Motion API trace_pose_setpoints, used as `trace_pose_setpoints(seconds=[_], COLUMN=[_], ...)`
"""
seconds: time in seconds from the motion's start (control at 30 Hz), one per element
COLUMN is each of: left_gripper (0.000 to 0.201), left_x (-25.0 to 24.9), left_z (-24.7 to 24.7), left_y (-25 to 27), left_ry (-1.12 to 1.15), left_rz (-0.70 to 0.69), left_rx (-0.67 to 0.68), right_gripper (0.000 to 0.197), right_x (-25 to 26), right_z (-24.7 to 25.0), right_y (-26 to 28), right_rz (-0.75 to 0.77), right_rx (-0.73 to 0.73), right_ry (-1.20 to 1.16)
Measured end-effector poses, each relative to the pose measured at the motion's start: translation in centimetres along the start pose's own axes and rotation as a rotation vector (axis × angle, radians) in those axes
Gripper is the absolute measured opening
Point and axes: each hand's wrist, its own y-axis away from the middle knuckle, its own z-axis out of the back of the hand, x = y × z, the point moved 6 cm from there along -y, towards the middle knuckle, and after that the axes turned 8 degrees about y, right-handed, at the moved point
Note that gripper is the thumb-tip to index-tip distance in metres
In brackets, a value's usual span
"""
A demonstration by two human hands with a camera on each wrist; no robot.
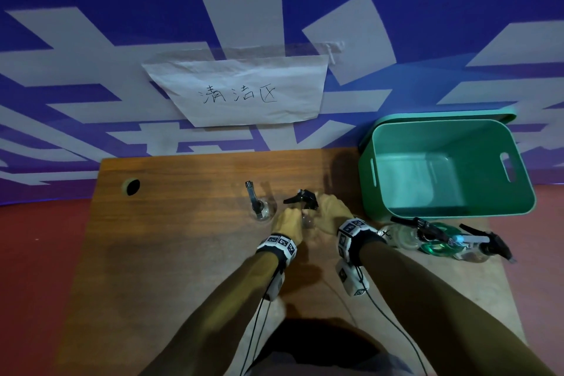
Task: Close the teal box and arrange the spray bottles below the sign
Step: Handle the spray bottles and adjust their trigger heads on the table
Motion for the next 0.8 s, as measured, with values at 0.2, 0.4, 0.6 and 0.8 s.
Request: trace_pose_setpoints(seconds=[0.2,0.4,0.6,0.8], left_gripper=[0.012,0.019,0.054,0.093], left_x=[0.4,0.8,0.8,1.3], left_z=[-0.4,-0.4,0.4,1.0], left_y=[0.1,0.0,0.0,1.8], left_ry=[0.03,0.049,0.091,0.185], left_rz=[0.019,0.023,-0.016,-0.039], left_rx=[0.003,-0.007,-0.017,0.016], right_gripper=[0.039,0.041,0.037,0.043], right_x=[0.6,0.4,0.1,-0.5], right_z=[-0.6,-0.9,-0.3,-1.6], right_y=[0.7,1.0,0.4,0.9], right_rz=[0.021,0.036,0.004,-0.054], right_rx=[-0.064,-0.077,-0.044,-0.066], right_ry=[0.062,0.046,0.014,-0.099])
